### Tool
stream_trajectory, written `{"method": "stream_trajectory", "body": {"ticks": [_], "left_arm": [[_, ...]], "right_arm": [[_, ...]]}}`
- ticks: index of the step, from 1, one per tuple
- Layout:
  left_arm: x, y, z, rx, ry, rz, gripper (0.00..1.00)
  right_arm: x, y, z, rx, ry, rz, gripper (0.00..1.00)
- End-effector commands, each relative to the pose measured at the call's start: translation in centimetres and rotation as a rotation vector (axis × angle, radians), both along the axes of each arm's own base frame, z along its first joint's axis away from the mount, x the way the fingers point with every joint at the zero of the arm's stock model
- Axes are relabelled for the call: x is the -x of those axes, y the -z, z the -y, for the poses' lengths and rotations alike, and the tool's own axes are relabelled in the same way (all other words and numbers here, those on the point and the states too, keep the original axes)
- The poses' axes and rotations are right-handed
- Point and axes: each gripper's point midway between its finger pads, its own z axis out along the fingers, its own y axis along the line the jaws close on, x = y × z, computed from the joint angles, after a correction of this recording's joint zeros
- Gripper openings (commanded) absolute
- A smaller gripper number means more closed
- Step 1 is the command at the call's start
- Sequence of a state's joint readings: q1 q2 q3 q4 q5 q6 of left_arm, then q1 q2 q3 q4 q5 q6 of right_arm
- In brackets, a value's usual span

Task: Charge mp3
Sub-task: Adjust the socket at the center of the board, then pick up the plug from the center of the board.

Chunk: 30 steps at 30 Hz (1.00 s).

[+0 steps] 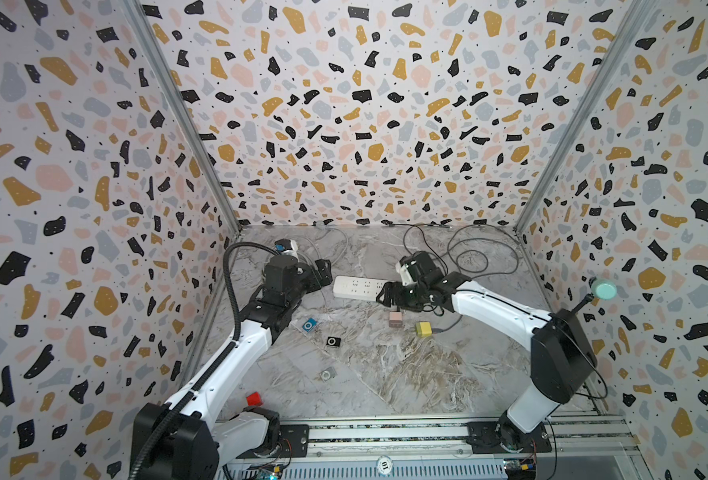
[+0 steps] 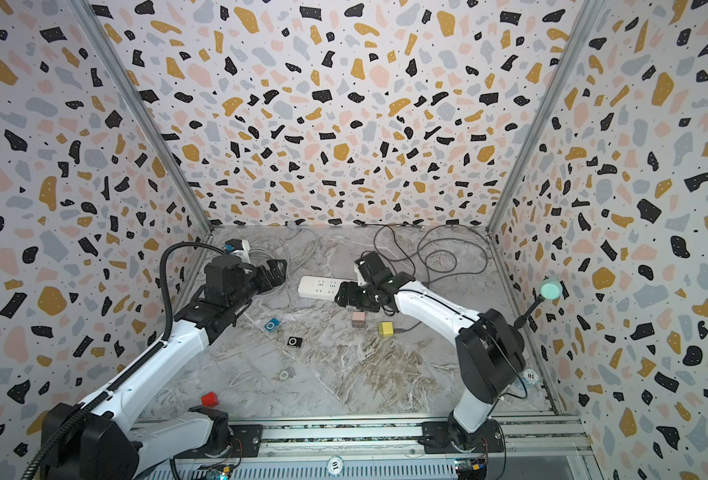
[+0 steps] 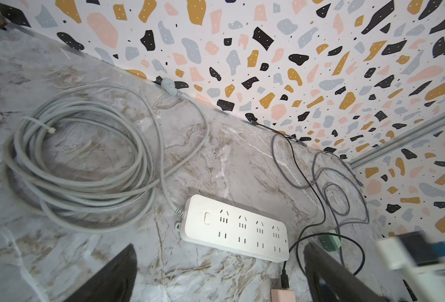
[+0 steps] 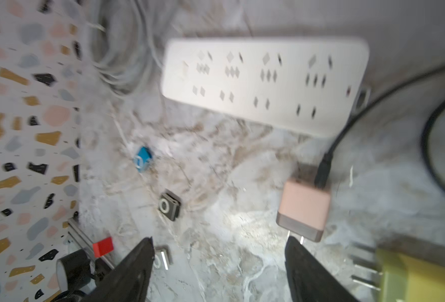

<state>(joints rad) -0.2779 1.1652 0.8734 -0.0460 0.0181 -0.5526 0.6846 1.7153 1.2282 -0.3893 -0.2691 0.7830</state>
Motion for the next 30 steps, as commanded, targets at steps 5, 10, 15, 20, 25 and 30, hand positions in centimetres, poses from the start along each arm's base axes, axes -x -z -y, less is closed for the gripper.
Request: {"method": "stream_trajectory", "body": {"ticks": [5,10,15,20,25,30], "left_arm": [[0.4,-1.5,0.8,-0.004,0.057,0.053,1.00],[1.7,-0.5,0.3,-0.022,0.055,0.034,1.00],[2.8,0.4,0.1,-0.022,0.060,0.018,1.00],[3.5,0.2,-0.3,-0.032,0.055,0.026,1.00],[4.3,-0.3,0.8,0.020,0.105,0.049,1.00],[6.0,-2.3,4.9,0.077,0.232,0.178,1.00]], "right_arm": [[0.7,4.2,1.4,0.143,0.078,-0.124,0.78],[-0.1,5.0,2.2,0.203,0.095,-0.101,0.77],[-1.2,6.8,2.0,0.247,0.084,-0.107,0.70],[-1.5,7.3,2.3,0.306,0.084,-0.093,0.62],[-1.4,6.7,3.1,0.318,0.112,-0.069,0.49],[-2.5,-1.3,1.1,0.145,0.133,0.125,0.28]]}}
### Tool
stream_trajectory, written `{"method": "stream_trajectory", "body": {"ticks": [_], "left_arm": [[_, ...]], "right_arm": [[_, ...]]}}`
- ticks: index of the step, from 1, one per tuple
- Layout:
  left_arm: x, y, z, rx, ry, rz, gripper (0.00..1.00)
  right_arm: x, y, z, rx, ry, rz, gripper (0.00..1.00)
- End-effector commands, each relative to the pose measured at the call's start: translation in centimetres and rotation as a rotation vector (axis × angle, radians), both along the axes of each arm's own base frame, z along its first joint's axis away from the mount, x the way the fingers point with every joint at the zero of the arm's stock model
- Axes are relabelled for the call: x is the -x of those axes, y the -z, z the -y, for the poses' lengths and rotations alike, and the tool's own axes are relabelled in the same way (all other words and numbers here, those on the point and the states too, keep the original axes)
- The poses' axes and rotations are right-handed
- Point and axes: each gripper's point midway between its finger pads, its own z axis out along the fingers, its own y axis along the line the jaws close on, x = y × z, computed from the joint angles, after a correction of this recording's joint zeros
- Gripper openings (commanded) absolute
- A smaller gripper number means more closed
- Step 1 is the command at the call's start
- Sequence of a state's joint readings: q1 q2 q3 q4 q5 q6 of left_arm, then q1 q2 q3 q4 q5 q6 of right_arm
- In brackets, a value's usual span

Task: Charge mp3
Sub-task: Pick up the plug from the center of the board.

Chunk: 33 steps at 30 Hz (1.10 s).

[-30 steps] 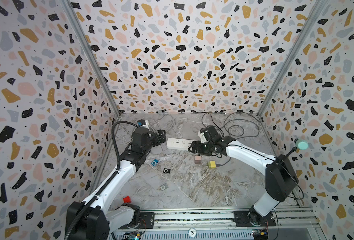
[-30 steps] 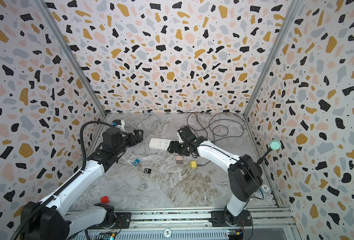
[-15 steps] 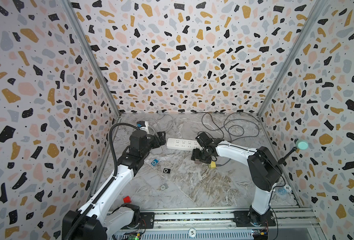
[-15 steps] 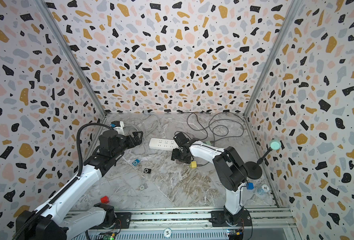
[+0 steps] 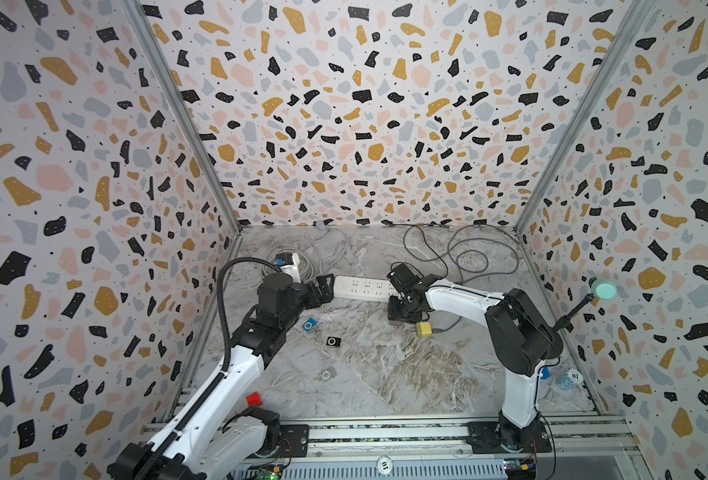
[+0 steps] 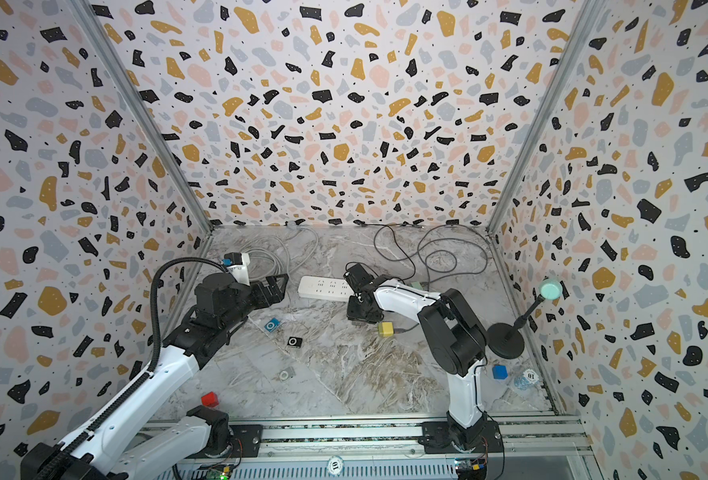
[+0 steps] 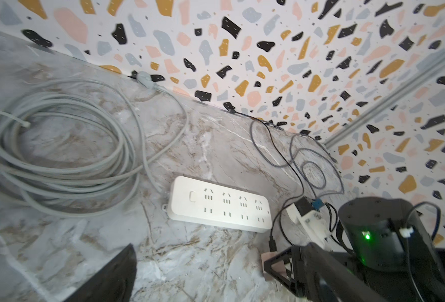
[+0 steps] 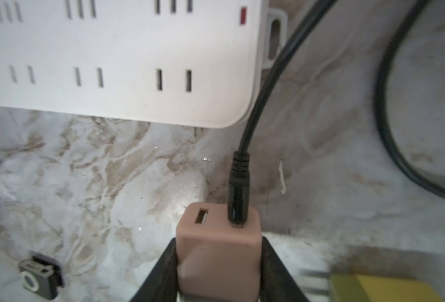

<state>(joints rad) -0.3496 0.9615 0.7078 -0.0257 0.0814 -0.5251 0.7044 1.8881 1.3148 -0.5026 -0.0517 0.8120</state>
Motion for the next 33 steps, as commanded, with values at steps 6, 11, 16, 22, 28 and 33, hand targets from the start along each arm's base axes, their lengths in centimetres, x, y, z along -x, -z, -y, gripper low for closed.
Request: {"method": "stream_trajectory", "body": {"ticks": [6,11,16,22,28,33], "left_arm": [[3.8,-8.3,6.6,0.213,0.236,0.418,0.93],[5.0,-10.0,8.5,0.190,0.303,0.555,0.79],[5.5,-9.3,10.3,0.181,0.387,0.574,0.73],[5.5,-6.2,11.7,0.115,0.440,0.514,0.68],[4.7,-3.5,12.3,0.078,0.444,0.447,0.65],[3.8,-3.5,12.9,0.088,0.441,0.444,0.62]], "right_arm": [[0.0,-17.1,-2.8,-0.364,0.025,0.334,0.23],[0.9,-19.1,-3.9,-0.467,0.033,0.304,0.23],[1.3,-20.3,-4.7,-0.526,0.045,0.299,0.23],[1.3,-21.5,-5.0,-0.558,0.045,0.311,0.23],[1.4,-22.4,-5.4,-0.598,0.041,0.308,0.23],[1.7,-22.5,-5.8,-0.615,0.029,0.297,0.23]]}}
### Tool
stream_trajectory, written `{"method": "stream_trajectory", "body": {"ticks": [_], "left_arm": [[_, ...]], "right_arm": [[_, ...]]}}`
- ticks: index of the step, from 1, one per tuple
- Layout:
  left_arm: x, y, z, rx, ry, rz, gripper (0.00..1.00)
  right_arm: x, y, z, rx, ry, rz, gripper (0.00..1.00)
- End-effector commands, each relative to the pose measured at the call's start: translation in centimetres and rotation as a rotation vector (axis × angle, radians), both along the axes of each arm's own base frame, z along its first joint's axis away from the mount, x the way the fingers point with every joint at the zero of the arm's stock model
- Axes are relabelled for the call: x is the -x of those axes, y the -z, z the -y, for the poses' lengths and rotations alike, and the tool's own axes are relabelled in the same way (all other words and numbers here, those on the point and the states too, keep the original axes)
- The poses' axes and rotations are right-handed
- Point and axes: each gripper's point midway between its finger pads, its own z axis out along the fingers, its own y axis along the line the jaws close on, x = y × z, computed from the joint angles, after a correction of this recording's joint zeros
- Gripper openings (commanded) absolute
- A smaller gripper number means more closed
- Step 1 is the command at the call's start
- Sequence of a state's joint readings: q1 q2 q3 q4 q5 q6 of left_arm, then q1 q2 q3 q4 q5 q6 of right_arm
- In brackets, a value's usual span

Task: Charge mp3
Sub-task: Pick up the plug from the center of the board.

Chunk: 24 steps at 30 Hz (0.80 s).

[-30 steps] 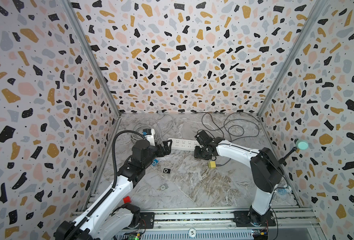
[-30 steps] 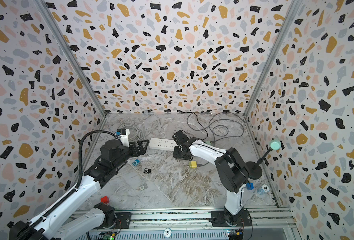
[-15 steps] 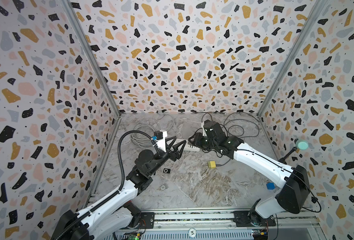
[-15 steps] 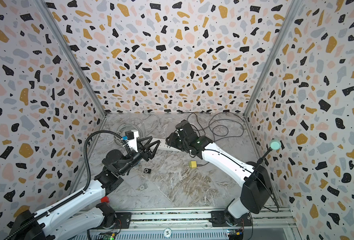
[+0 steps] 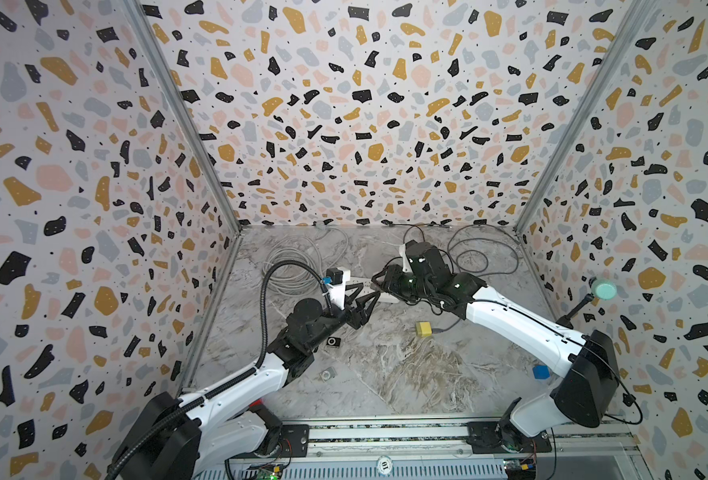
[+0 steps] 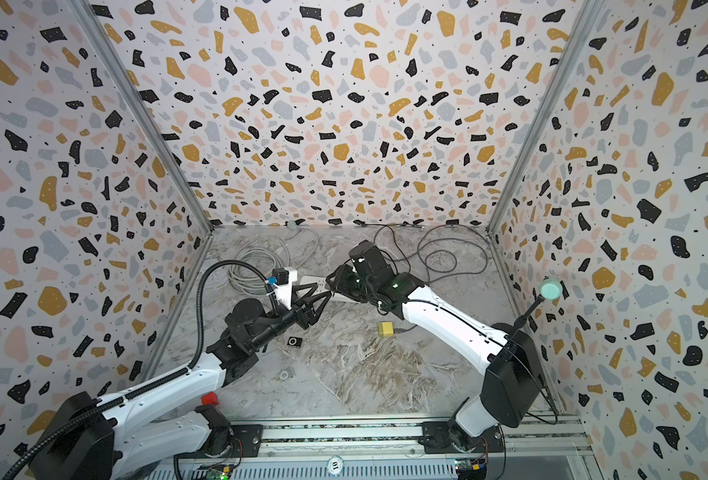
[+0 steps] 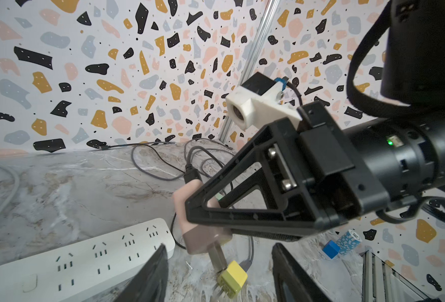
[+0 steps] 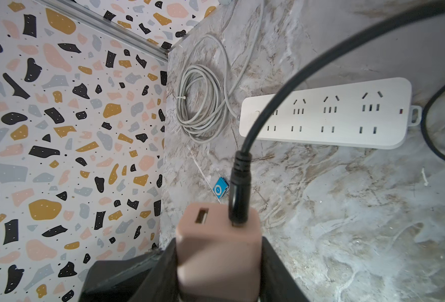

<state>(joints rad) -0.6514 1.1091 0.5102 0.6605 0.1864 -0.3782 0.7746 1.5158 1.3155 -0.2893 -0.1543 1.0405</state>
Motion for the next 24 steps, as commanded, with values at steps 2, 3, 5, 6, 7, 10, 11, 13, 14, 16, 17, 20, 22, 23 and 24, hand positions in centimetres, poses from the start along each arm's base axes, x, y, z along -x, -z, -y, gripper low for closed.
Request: {"method": "stream_trajectory", "body": {"ticks": [2,3,5,6,7,10,11,13,14,16,17,20,22,23,24], "left_arm": [[-0.5,-1.7,1.0,0.031,0.020,0.056,0.58],[-0.8,-1.7,1.2,0.030,0.020,0.055,0.57],[-1.1,-1.7,1.4,0.033,0.019,0.057,0.54],[-1.3,-1.7,1.6,0.035,0.018,0.057,0.52],[-1.5,-1.7,1.6,0.036,0.014,0.057,0.51],[-1.9,-2.2,1.8,0.056,0.008,0.068,0.49],[-2.0,-2.3,1.9,0.057,0.009,0.070,0.46],[-2.2,-2.3,2.0,0.057,0.008,0.073,0.40],[-2.2,-2.4,2.1,0.060,0.011,0.078,0.36],[-2.2,-2.4,2.5,0.061,0.031,0.079,0.28],[-2.3,-2.2,2.7,0.055,0.039,0.074,0.24],[-2.4,-1.9,2.8,0.048,0.036,0.074,0.17],[-2.4,-2.3,2.5,0.060,0.024,0.090,0.17],[-2.4,-2.5,2.5,0.062,0.025,0.096,0.17],[-2.4,-2.7,2.6,0.064,0.027,0.100,0.16]], "right_arm": [[0.4,-3.0,-0.7,-0.076,-0.018,0.040,0.23],[0.4,-3.1,-0.8,-0.079,-0.019,0.042,0.23],[0.5,-3.1,-1.0,-0.082,-0.022,0.038,0.23],[0.6,-3.1,-1.1,-0.085,-0.024,0.039,0.23],[0.7,-3.1,-1.2,-0.085,-0.028,0.039,0.22],[0.9,-2.9,-1.5,-0.090,-0.038,0.029,0.22],[1.1,-2.8,-1.7,-0.093,-0.042,0.027,0.23],[1.3,-2.7,-1.9,-0.098,-0.045,0.022,0.23],[1.3,-2.8,-1.9,-0.103,-0.046,0.024,0.22],[1.5,-2.9,-2.1,-0.111,-0.051,0.020,0.22],[1.6,-2.9,-2.3,-0.116,-0.059,0.021,0.23],[1.9,-3.0,-2.4,-0.118,-0.071,0.014,0.22],[2.2,-2.9,-2.5,-0.120,-0.081,0.006,0.22],[2.3,-3.0,-2.5,-0.124,-0.090,0.003,0.22],[2.5,-3.0,-2.6,-0.127,-0.096,0.000,0.22]]}}
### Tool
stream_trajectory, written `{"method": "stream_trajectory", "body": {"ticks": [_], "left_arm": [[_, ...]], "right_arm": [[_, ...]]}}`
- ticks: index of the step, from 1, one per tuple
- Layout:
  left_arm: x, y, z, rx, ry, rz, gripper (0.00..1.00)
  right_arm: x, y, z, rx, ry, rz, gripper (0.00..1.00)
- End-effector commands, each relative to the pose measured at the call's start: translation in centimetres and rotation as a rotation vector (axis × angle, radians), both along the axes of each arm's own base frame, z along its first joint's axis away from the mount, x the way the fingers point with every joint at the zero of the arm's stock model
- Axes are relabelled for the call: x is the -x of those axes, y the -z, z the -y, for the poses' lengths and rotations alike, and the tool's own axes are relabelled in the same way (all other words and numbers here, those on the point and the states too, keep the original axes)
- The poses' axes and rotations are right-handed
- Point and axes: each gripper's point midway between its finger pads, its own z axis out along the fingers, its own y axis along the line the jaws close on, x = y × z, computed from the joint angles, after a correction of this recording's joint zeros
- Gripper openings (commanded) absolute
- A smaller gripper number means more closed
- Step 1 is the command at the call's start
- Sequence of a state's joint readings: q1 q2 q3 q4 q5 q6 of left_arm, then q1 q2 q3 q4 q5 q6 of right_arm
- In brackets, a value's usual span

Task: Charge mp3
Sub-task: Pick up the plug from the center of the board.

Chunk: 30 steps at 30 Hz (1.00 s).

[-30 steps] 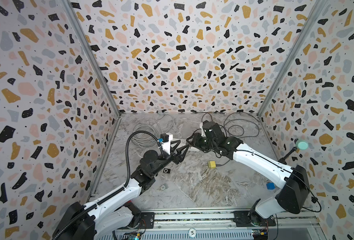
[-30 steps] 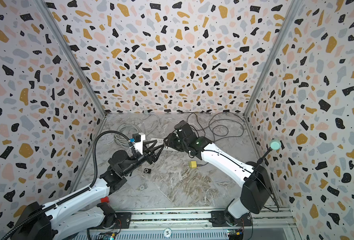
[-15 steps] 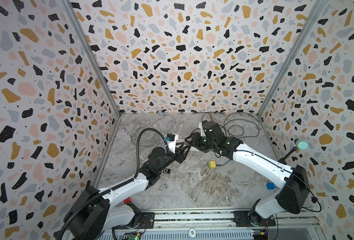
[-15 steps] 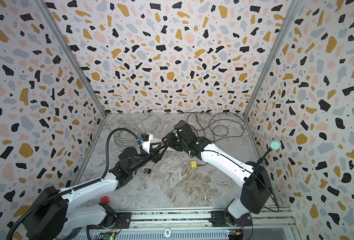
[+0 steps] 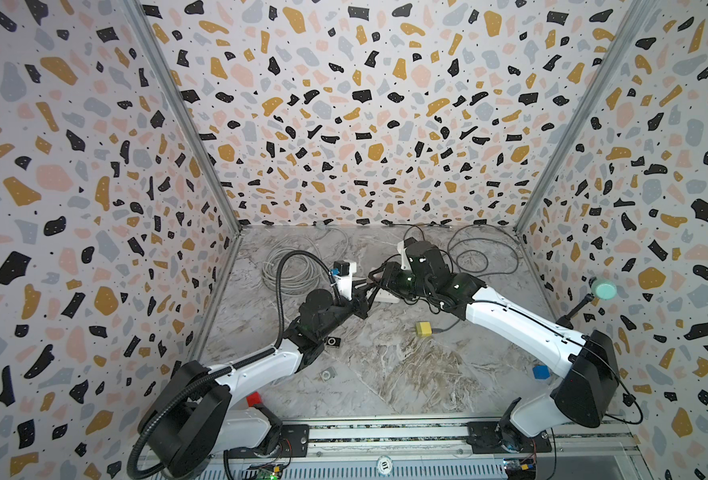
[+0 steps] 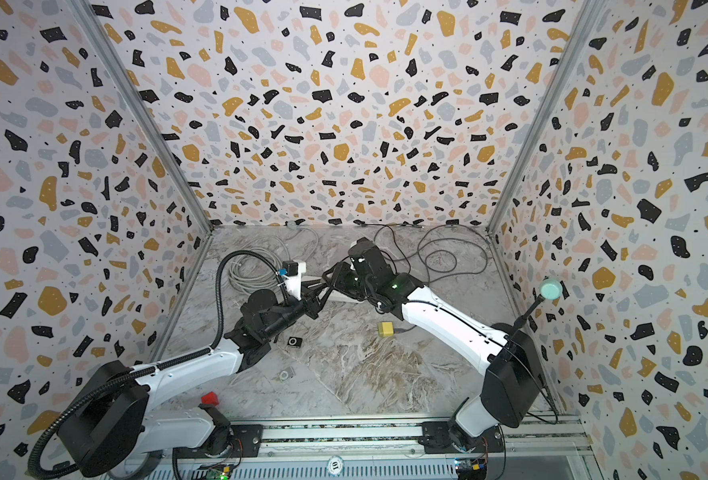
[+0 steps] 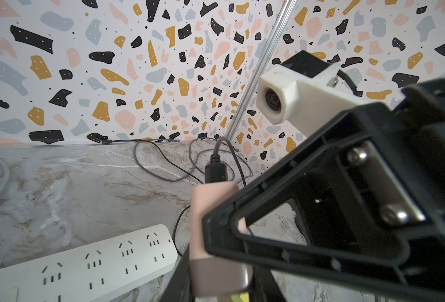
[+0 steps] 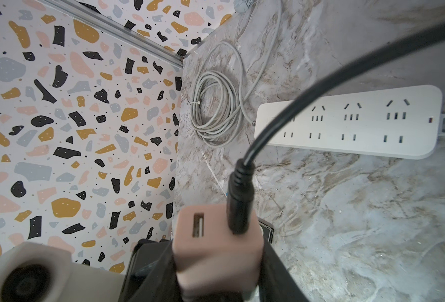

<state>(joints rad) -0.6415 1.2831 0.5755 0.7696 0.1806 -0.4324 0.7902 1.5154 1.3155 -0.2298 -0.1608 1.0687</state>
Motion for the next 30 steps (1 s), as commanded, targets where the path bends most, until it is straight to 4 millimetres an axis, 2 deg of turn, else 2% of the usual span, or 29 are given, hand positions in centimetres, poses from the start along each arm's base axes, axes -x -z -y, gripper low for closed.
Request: {"method": "stream_trajectory", "body": {"ticks": [1,5,9,11,13,17,20,24,28,30], "left_arm": [[0.5,-3.5,1.1,0.025,0.042,0.143,0.16],[0.9,-3.9,1.3,0.033,0.069,0.170,0.11],[2.0,-4.5,1.3,0.023,0.105,0.216,0.05],[2.5,-4.7,1.2,0.000,0.123,0.240,0.03],[3.1,-5.0,1.1,-0.030,0.158,0.263,0.01],[3.9,-4.8,1.2,-0.097,0.233,0.267,0.00],[4.2,-4.4,1.0,-0.162,0.259,0.275,0.00],[4.2,-4.4,0.1,-0.189,0.265,0.287,0.00],[4.4,-4.2,-0.2,-0.231,0.310,0.291,0.00],[4.8,-4.1,0.0,-0.260,0.346,0.294,0.00]], "right_arm": [[2.5,-1.8,-1.5,-0.069,-0.099,-0.020,0.23],[3.0,-2.2,-1.7,-0.079,-0.135,-0.012,0.29],[3.5,-3.3,-1.5,-0.081,-0.212,0.041,0.56],[3.3,-4.0,-0.7,-0.079,-0.264,0.084,0.71],[3.2,-5.0,0.9,-0.084,-0.334,0.146,0.80],[2.8,-6.4,5.0,-0.058,-0.425,0.253,0.89],[3.1,-7.7,6.9,-0.047,-0.471,0.345,0.90],[3.5,-9.2,7.6,0.020,-0.538,0.579,0.88],[3.7,-10.4,8.2,0.167,-0.610,0.941,0.86],[4.1,-10.6,8.5,0.260,-0.663,1.132,0.89]]}}
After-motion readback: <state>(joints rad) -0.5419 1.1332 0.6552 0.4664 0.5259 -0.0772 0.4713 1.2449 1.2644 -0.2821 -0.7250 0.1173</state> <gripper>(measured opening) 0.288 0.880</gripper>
